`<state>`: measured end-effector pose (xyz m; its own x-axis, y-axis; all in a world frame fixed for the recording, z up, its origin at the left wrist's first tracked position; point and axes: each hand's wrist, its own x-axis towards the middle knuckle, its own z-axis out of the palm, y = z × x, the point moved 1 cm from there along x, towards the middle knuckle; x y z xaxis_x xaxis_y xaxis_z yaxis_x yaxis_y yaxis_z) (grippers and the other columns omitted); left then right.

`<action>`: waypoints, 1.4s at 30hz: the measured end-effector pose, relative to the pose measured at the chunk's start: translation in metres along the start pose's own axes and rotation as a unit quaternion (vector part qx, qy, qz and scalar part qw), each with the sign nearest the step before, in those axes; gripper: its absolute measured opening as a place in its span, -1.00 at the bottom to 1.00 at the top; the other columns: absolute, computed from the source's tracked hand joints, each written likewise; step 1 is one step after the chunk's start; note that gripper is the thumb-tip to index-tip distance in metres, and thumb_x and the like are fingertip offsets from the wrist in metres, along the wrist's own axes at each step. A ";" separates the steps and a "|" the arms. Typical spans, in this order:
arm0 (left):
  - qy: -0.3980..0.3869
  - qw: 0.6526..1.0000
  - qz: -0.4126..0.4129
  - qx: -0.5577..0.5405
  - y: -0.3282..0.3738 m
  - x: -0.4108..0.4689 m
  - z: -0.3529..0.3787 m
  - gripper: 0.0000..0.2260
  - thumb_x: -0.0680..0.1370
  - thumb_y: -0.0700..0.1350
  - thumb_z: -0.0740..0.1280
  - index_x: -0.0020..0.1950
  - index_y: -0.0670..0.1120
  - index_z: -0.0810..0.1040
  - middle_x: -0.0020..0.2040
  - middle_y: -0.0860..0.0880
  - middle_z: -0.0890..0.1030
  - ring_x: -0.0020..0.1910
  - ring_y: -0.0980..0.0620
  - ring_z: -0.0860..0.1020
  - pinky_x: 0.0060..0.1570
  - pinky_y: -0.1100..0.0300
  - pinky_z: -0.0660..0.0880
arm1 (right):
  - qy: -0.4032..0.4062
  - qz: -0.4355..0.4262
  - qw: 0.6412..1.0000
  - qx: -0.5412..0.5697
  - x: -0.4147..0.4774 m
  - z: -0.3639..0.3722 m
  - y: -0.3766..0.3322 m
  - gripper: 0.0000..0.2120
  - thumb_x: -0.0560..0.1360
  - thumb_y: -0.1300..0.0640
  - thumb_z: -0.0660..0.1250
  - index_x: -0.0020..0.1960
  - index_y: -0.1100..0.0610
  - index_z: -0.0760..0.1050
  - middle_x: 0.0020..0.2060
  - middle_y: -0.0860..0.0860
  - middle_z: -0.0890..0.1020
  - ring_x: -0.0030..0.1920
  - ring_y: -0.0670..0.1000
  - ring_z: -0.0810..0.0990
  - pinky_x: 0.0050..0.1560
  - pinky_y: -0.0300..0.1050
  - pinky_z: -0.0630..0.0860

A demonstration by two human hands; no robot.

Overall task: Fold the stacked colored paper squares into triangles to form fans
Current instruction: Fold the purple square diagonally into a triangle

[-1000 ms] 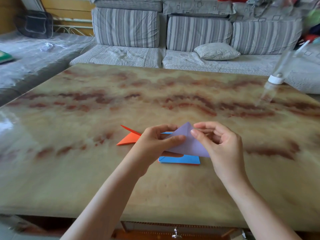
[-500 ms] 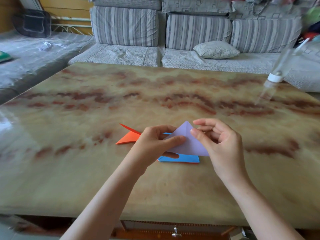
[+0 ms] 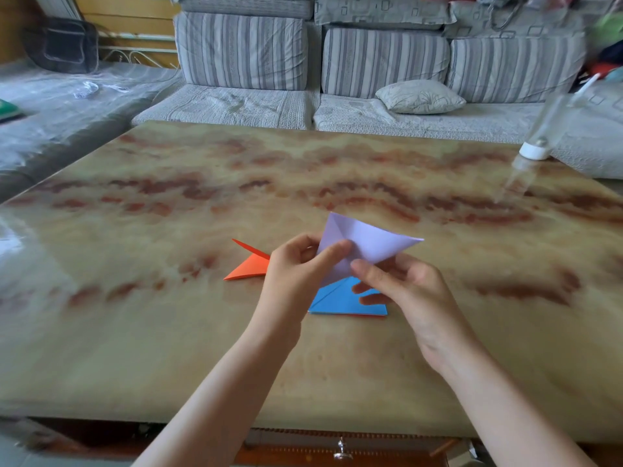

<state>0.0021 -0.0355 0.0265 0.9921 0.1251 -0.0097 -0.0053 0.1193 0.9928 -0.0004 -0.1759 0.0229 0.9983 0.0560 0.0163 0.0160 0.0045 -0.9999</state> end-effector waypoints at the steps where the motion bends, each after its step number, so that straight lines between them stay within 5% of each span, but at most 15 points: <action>1: -0.004 1.000 -0.010 -0.006 -0.001 0.000 0.001 -0.84 0.47 -0.15 0.42 -0.04 -0.22 0.61 -0.20 -0.07 0.65 -0.23 0.08 0.57 -0.17 0.29 0.46 | -0.004 0.005 1.000 0.015 -0.001 0.001 0.001 -0.66 0.27 0.01 0.47 -0.06 0.21 0.63 -0.16 0.15 0.70 -0.25 0.00 0.65 -0.22 -0.20 0.58; 5: -0.033 0.999 -0.034 -0.015 0.000 0.000 0.002 -0.76 0.42 -0.08 0.45 -0.02 -0.20 0.61 -0.13 -0.13 0.67 -0.18 0.02 0.58 -0.11 0.18 0.45 | 0.008 0.000 0.999 0.051 -0.001 -0.002 0.000 -0.86 0.43 0.20 0.41 -0.05 0.25 0.63 -0.22 0.11 0.71 -0.27 0.01 0.66 -0.22 -0.22 0.58; 12: -0.012 0.998 0.051 0.027 0.007 0.002 -0.005 -0.96 0.50 -0.21 0.38 -0.08 -0.16 0.62 -0.19 -0.06 0.70 -0.24 0.11 0.63 -0.25 0.28 0.56 | -0.002 0.009 1.000 0.022 0.001 -0.005 -0.001 -0.95 0.42 0.25 0.42 -0.14 0.25 0.61 -0.37 0.08 0.66 -0.40 0.00 0.61 -0.31 -0.25 0.54; 21: -0.015 1.000 0.017 -0.015 0.008 0.001 -0.005 -0.96 0.51 -0.26 0.35 -0.10 -0.24 0.56 -0.21 -0.15 0.65 -0.24 0.03 0.64 -0.24 0.21 0.61 | 0.035 0.021 0.997 0.061 0.002 -0.005 0.000 -0.86 0.44 0.19 0.40 -0.10 0.28 0.62 -0.18 0.18 0.71 -0.25 0.05 0.64 -0.07 -0.02 0.56; 28: -0.074 0.996 -0.027 0.035 0.011 0.003 -0.008 -0.91 0.52 -0.31 0.32 -0.17 -0.17 0.50 -0.26 -0.10 0.62 -0.36 0.15 0.60 -0.30 0.30 0.58 | 0.019 -0.013 0.999 -0.033 0.003 -0.011 -0.005 -0.92 0.43 0.21 0.43 -0.18 0.24 0.63 -0.31 0.11 0.70 -0.36 0.00 0.60 -0.23 -0.22 0.55; 35: -0.093 0.983 0.008 0.159 0.006 0.000 -0.009 -0.84 0.36 -0.08 0.53 -0.23 -0.15 0.64 -0.34 0.01 0.62 -0.37 0.14 0.49 -0.33 0.28 0.35 | -0.072 -0.017 0.993 -0.092 -0.003 -0.006 -0.011 -0.87 0.40 0.36 0.40 -0.27 0.19 0.65 -0.42 0.01 0.66 -0.42 -0.11 0.55 -0.36 -0.34 0.46; 38: -0.083 0.988 -0.002 0.132 0.004 -0.001 -0.006 -0.76 0.38 -0.08 0.51 -0.17 -0.26 0.64 -0.25 -0.13 0.63 -0.32 0.07 0.48 -0.29 0.21 0.34 | -0.072 -0.020 0.992 -0.100 -0.003 -0.008 -0.012 -0.89 0.39 0.33 0.43 -0.29 0.18 0.65 -0.43 0.02 0.66 -0.41 -0.06 0.54 -0.35 -0.32 0.46; 42: -0.078 0.991 -0.009 0.104 0.004 -0.004 -0.003 -0.90 0.40 -0.12 0.49 -0.24 -0.14 0.66 -0.33 -0.03 0.64 -0.37 0.12 0.52 -0.39 0.37 0.38 | -0.080 -0.014 0.992 -0.097 -0.004 -0.009 -0.013 -0.88 0.38 0.30 0.45 -0.31 0.16 0.64 -0.43 0.02 0.65 -0.42 -0.04 0.53 -0.36 -0.32 0.45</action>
<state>-0.0020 -0.0330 0.0304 0.9992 -0.0309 -0.0260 0.0232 -0.0874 0.9959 -0.0036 -0.1853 0.0360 0.9760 0.2159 0.0286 0.0692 -0.1826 -0.9807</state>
